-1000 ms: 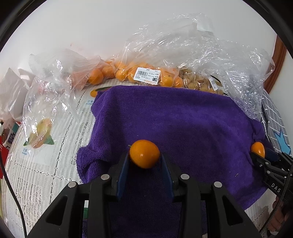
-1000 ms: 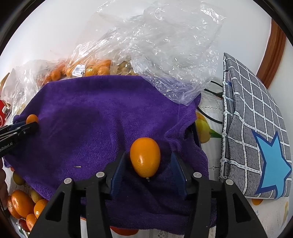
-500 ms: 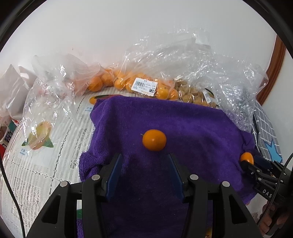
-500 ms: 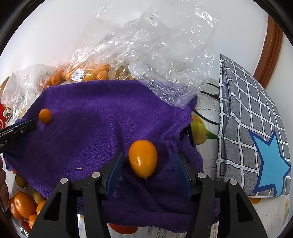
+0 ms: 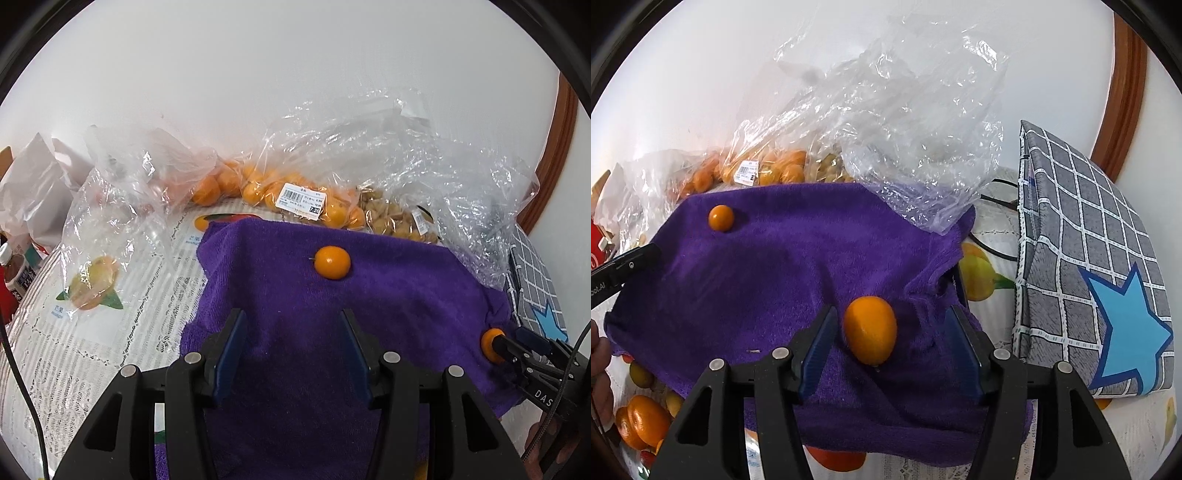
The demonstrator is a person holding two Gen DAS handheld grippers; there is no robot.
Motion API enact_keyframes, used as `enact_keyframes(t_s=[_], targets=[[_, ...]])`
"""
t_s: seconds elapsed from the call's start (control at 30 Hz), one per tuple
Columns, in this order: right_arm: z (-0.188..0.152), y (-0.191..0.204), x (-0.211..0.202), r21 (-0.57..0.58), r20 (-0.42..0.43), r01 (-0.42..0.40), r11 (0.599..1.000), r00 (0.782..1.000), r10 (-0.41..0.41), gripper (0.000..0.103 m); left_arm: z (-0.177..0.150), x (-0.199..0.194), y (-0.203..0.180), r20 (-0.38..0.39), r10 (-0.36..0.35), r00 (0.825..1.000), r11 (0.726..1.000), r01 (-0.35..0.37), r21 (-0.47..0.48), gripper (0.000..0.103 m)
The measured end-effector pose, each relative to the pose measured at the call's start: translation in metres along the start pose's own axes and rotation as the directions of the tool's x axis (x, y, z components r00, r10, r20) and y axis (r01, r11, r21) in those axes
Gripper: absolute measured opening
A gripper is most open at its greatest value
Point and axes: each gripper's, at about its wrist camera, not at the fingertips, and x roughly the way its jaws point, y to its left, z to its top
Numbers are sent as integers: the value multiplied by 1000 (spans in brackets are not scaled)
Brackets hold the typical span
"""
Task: Organize fruits
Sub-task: 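Open the left gripper onto the towel while the right releases its oval orange, then grasp another oval orange with the right gripper while the left grasps a large round orange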
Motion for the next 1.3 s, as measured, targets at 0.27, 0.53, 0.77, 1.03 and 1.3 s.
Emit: enact_keyframes(t_s=[0.27,0.53,0.77,1.03,1.3], targets=[[1,5,-8,-27,13,-40,999,999,40,60,0,-7,-1,42,-58,997,998,58,-10,49],[3,11,-27,-37,65,-76,996,995,79,60,-2,-10,4,71,-83,994,996,86,-33,49],[-3,25,-54,-39,80,-119,992,989,121,60,-15,-27,11,100,-97,990,993,102,-52,49],[-39,22,-81,-18,36,-102,995,994,103,60,-37,-51,29,97,-119,988,990,126,-68,50],[-78,30,-102,-36,-16,-168,985,986,168,56,-62,-75,52,82,-113,990,989,120,-86,51]])
